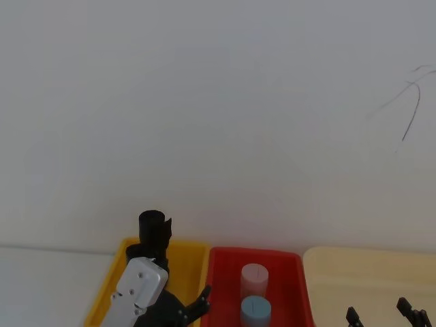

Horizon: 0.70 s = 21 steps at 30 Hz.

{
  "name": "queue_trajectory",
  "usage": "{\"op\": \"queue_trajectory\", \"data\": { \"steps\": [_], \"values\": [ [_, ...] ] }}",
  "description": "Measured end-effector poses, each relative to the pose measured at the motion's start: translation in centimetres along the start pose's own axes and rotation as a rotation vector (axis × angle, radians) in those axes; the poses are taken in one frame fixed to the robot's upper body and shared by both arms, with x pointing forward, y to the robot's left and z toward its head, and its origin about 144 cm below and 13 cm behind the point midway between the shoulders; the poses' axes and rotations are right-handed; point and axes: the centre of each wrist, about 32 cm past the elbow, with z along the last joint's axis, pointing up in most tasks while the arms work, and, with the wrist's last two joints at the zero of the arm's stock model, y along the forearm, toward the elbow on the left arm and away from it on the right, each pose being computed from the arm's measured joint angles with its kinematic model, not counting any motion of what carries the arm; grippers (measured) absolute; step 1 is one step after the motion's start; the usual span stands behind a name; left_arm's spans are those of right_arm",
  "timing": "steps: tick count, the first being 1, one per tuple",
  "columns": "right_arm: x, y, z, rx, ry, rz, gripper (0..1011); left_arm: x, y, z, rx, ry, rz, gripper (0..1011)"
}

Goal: Pick up the garbage bag with the one hand and transfer it to the other hand.

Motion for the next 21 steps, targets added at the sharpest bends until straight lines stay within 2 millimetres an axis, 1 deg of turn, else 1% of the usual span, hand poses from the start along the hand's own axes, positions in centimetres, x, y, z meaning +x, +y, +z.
{"op": "queue_trajectory", "data": {
  "steps": [21],
  "values": [
    [0.0,0.0,0.0,0.0,0.0,0.0,1000,0.0,0.0,0.0,0.0,0.0,0.0,1001]
  ]
}}
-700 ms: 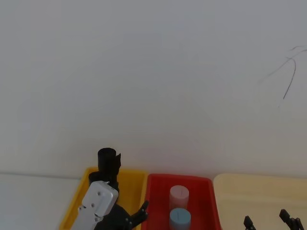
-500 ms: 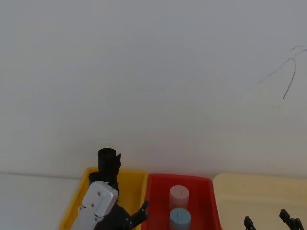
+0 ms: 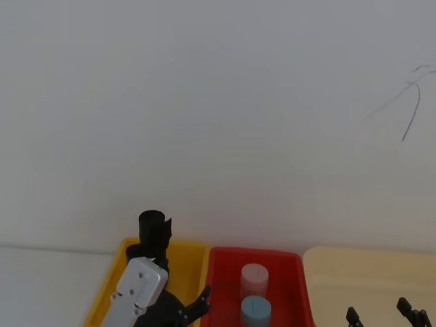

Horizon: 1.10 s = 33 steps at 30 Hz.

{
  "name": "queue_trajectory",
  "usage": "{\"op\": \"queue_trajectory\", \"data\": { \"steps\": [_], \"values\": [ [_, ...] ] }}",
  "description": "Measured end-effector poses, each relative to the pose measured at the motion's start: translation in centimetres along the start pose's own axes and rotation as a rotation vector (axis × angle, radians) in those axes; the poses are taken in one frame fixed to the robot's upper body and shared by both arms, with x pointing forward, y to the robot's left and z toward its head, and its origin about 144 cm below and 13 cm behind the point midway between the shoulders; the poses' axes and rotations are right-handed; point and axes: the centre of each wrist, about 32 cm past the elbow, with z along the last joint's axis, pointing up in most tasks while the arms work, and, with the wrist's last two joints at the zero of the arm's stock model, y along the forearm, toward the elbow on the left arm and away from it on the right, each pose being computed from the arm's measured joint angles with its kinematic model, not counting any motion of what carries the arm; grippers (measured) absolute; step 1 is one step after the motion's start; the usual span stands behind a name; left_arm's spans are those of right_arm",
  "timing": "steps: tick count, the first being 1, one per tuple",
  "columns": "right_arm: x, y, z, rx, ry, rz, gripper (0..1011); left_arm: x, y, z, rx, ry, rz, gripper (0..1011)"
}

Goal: Pick up the garbage bag with the one hand and transfer it to the other hand.

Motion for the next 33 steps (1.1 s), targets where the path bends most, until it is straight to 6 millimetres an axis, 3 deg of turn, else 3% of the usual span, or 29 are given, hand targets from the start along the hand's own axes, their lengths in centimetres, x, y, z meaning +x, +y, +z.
{"op": "queue_trajectory", "data": {
  "steps": [10,33],
  "values": [
    [0.0,0.0,0.0,0.0,0.0,0.0,1000,0.5,0.5,0.0,-0.014,-0.004,-0.043,1001],
    [0.0,0.0,0.0,0.0,0.0,0.0,1000,2.2,4.0,-0.6,-0.024,0.025,-0.069,1001]
  ]
}}
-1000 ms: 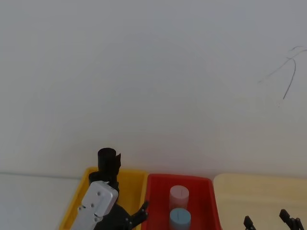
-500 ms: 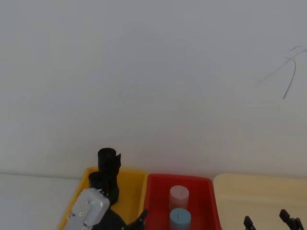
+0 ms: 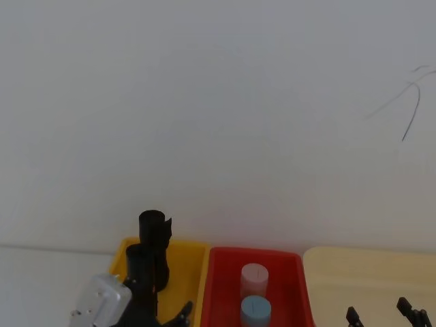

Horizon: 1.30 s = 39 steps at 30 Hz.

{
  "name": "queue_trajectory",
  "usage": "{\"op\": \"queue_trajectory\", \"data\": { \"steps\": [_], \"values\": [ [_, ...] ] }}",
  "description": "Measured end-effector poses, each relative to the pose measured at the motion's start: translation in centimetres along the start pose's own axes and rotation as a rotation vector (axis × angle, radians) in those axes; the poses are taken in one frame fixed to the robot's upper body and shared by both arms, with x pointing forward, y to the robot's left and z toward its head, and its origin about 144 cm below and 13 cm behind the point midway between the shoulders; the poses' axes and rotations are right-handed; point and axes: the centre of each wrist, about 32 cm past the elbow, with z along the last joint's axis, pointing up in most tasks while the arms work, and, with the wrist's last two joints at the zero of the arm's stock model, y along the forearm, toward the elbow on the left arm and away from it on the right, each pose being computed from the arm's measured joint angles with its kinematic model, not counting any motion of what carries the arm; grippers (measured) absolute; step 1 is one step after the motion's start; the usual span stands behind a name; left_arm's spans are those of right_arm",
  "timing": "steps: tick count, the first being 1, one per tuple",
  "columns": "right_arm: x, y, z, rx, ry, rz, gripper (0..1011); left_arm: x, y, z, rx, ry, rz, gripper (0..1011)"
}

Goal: Pick up the garbage bag with the one hand and transfer it to the other hand.

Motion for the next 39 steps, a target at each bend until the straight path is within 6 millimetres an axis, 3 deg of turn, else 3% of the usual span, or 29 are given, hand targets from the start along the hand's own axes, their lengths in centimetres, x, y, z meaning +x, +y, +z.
{"op": "queue_trajectory", "data": {
  "steps": [21,39],
  "values": [
    [0.0,0.0,0.0,0.0,0.0,0.0,1000,1.8,2.2,-1.0,0.022,0.034,0.123,1001],
    [0.0,0.0,0.0,0.0,0.0,0.0,1000,3.0,0.7,-2.5,0.026,0.061,0.149,1001]
  ]
}}
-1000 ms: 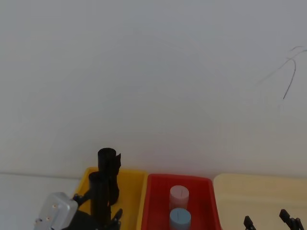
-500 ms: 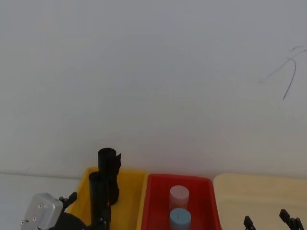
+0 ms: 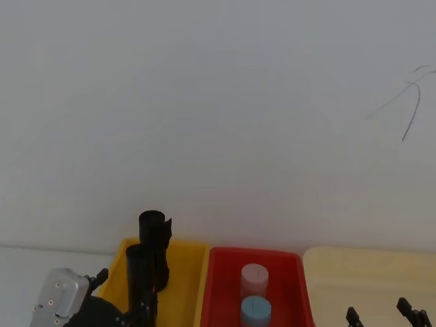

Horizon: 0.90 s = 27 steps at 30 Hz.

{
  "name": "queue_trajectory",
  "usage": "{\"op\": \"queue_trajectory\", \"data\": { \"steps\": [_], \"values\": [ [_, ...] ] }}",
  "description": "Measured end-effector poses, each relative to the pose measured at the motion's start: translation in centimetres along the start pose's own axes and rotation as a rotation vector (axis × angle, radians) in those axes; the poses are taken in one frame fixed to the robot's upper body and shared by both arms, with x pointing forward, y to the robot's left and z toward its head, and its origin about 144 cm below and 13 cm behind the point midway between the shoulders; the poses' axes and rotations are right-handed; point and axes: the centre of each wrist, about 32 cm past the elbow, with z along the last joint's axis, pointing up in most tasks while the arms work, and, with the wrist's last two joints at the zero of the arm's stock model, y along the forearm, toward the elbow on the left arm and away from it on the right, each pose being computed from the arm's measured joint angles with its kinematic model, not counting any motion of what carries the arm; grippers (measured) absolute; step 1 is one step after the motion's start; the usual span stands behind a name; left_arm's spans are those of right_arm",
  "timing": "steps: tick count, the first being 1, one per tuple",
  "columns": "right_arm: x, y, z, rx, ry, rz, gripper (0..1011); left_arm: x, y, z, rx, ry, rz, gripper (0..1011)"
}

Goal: Pick up the garbage bag with the one hand and transfer it to the other hand.

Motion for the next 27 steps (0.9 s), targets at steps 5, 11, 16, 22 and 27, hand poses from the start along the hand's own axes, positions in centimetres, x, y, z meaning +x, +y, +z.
{"op": "queue_trajectory", "data": {
  "steps": [5,11,16,22,27],
  "values": [
    [0.0,0.0,0.0,0.0,0.0,0.0,1000,0.4,-0.7,-0.3,-0.011,0.004,0.008,1001],
    [0.0,0.0,0.0,0.0,0.0,0.0,1000,0.7,-1.5,-0.7,-0.018,0.009,0.009,1001],
    [0.0,0.0,0.0,0.0,0.0,0.0,1001,1.0,-2.3,-1.1,-0.021,0.017,0.006,1001],
    [0.0,0.0,0.0,0.0,0.0,0.0,1000,1.1,-3.5,-1.5,-0.025,0.03,-0.009,1001],
    [0.0,0.0,0.0,0.0,0.0,0.0,1000,1.3,-4.8,-2.0,-0.023,0.041,-0.027,1001]
  ]
}}
